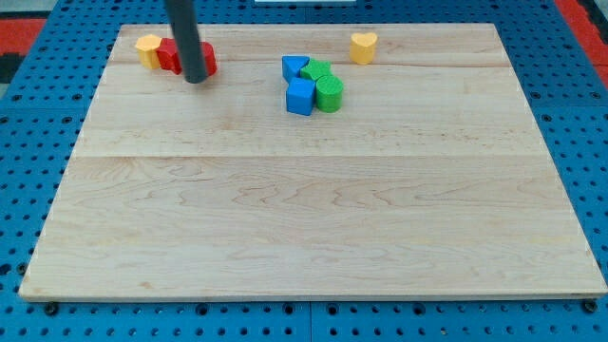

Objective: Nudge the yellow hexagon up a bit

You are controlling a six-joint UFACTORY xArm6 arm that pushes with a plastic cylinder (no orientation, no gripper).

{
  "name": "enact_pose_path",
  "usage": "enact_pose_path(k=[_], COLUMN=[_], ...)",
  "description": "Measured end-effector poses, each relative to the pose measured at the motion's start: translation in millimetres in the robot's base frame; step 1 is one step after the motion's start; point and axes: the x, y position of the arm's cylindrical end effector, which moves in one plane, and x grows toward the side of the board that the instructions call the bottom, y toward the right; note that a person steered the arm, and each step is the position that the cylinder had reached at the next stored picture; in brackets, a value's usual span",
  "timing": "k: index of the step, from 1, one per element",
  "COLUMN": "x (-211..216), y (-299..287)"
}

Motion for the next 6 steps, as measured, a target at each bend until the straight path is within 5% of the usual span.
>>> enact_pose_path(k=[2, 4, 6], x=[-44, 21, -40], y=[3, -48, -88])
